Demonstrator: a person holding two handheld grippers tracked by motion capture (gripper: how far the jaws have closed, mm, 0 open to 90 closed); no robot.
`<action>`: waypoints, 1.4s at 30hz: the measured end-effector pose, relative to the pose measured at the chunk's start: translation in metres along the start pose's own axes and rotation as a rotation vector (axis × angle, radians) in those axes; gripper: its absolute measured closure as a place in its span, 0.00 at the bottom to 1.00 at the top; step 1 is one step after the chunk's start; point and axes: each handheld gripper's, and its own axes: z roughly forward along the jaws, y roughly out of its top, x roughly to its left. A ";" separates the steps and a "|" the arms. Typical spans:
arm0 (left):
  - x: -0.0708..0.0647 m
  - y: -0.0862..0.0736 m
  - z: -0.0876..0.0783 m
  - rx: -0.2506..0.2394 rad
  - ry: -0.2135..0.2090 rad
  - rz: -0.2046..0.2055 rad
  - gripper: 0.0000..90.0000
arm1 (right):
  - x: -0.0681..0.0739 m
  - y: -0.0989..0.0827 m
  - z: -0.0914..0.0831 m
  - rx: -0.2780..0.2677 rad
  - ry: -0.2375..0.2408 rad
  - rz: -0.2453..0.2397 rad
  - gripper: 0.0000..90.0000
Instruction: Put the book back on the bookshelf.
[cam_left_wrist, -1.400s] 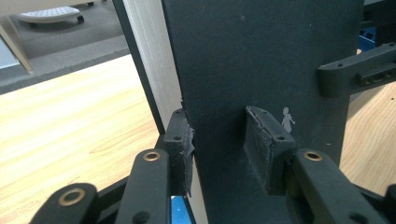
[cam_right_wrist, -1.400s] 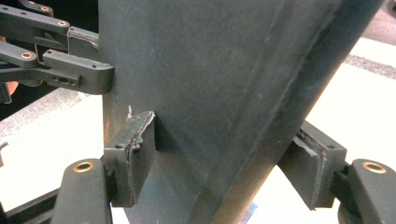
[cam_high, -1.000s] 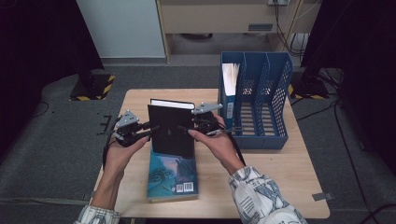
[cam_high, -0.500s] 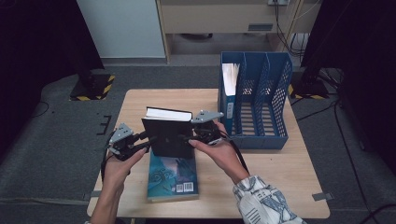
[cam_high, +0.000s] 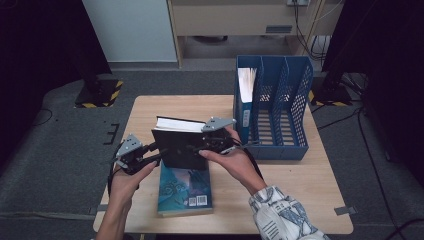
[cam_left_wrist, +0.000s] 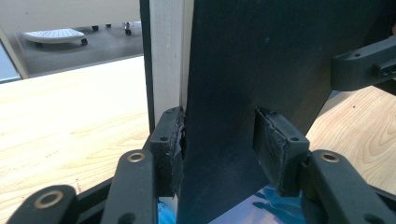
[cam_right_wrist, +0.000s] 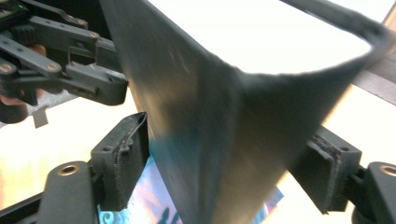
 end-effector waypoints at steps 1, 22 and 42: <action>0.000 -0.001 0.000 0.001 0.000 -0.001 0.58 | 0.000 0.001 0.002 0.004 0.009 -0.003 0.23; 0.002 -0.033 0.016 0.058 0.045 -0.051 0.58 | 0.004 0.004 0.010 0.000 0.029 -0.008 0.33; 0.009 -0.032 0.020 0.050 0.061 -0.041 0.55 | 0.013 0.001 0.003 -0.005 0.019 -0.005 0.41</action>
